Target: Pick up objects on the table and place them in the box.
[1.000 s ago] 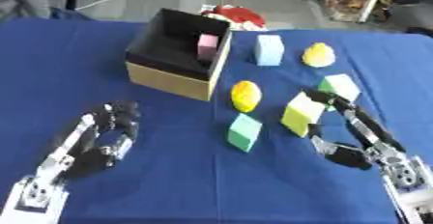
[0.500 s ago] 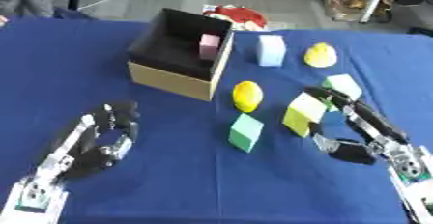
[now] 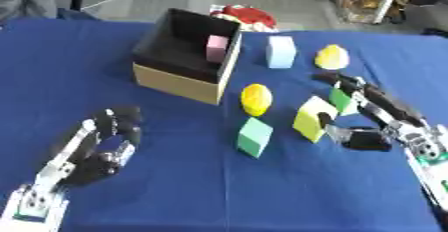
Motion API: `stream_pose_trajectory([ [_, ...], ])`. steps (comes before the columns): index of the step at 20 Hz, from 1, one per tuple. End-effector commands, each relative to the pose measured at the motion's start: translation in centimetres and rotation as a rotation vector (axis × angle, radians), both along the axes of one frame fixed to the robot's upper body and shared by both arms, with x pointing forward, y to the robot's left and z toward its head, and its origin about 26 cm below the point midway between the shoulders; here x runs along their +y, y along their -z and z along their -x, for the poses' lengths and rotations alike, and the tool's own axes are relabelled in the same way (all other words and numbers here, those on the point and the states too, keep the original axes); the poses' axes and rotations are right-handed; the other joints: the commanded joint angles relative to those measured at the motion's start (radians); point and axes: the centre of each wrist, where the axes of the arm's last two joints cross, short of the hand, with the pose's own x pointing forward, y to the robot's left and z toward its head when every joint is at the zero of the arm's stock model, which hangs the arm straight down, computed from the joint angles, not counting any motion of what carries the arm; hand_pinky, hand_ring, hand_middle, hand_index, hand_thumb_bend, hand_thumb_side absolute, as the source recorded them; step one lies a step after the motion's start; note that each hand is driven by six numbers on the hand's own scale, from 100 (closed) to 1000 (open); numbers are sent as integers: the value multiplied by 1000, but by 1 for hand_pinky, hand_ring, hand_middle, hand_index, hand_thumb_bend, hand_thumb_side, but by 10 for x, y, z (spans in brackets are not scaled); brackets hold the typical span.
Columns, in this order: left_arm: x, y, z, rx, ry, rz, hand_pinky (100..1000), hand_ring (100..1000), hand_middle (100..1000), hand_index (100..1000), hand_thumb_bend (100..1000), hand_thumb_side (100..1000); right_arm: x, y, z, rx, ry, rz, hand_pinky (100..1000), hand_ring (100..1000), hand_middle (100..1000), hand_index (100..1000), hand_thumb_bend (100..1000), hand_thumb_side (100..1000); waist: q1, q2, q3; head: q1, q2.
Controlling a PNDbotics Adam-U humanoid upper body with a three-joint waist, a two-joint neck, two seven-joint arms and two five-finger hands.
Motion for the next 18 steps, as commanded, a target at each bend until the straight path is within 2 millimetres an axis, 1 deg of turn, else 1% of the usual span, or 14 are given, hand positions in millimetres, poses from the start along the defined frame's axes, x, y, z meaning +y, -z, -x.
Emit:
stream_pose_trajectory([
  [1,1,-7,0,-22,14,-14,726,629,661,811,186,411,-17,-24,-14,-1,2,40,1000,961,928,1000,124,232,-8,-27,3,-8,4],
  [6,1,-5,1,-16,18,-15,726,629,661,811,186,410,-25,-57,-45,12,6,54,1000,957,924,998,110,248,-9,-34,10,-23,4],
  [9,0,-4,1,-13,22,-11,726,629,661,811,186,409,-25,-68,-72,50,39,53,1000,953,922,997,100,254,-5,-39,16,-37,4],
  [13,-2,-3,2,-7,30,-4,727,629,661,811,186,410,-17,-66,-110,106,115,17,1000,933,915,994,100,255,8,-45,26,-54,4],
  [16,-4,-2,2,-5,37,3,726,628,661,811,186,410,-4,-58,-132,132,185,-28,977,894,911,991,100,255,17,-46,34,-70,4],
  [18,-5,-2,2,-6,43,8,726,628,661,811,187,410,4,-50,-142,149,241,-60,959,877,907,992,100,269,21,-44,41,-84,4],
])
